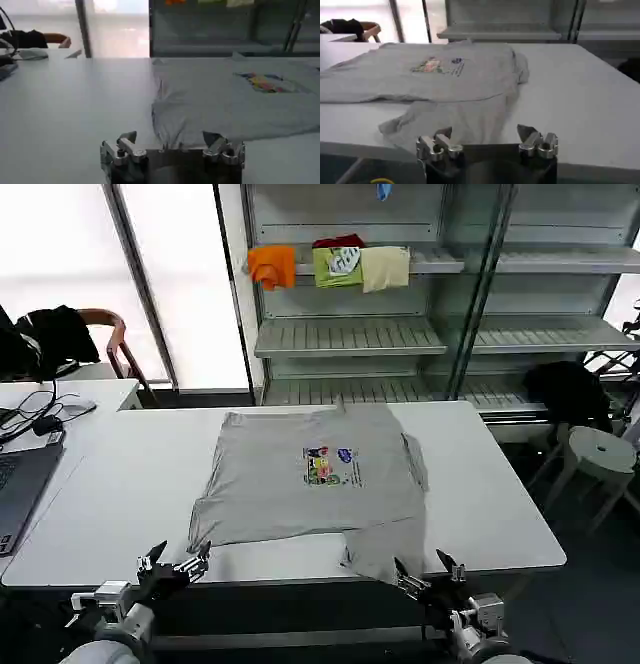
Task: Fold and organize the clothes.
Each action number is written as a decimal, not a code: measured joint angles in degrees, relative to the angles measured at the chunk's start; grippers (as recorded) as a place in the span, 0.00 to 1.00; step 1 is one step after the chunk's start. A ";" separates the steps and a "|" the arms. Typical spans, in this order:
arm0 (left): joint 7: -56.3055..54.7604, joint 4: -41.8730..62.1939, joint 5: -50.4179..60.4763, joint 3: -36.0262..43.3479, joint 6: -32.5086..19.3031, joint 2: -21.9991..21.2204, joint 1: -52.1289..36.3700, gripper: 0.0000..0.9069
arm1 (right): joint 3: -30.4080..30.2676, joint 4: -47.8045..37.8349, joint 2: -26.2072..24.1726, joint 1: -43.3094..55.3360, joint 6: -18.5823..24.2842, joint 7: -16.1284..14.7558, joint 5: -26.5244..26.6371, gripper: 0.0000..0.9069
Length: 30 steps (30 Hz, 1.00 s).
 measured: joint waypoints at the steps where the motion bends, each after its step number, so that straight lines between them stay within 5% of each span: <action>1: 0.01 0.20 0.16 0.17 0.00 -0.07 -0.02 1.00 | -0.13 -0.23 0.15 0.13 0.00 0.05 -0.13 0.94; 4: -0.07 1.02 0.77 0.80 0.00 -0.33 -0.35 0.91 | -0.55 -0.96 0.61 0.59 -0.01 0.10 -0.67 0.72; 7: -0.14 1.84 1.41 1.49 0.00 -0.62 -0.75 0.33 | -1.07 -1.66 1.06 1.01 0.01 0.02 -1.27 0.18; 9: -0.16 2.42 1.88 1.94 -0.03 -0.84 -1.11 0.12 | -1.40 -2.11 1.23 1.19 0.12 -0.13 -1.46 0.02; 11: -0.11 3.09 2.37 2.33 -0.17 -1.09 -1.53 0.01 | -1.56 -2.51 1.46 1.45 0.18 -0.29 -1.61 0.00; 30: 0.74 6.45 3.37 3.58 -1.82 -1.27 -4.99 0.01 | -1.93 -3.99 2.54 3.72 0.24 -0.63 -0.50 0.00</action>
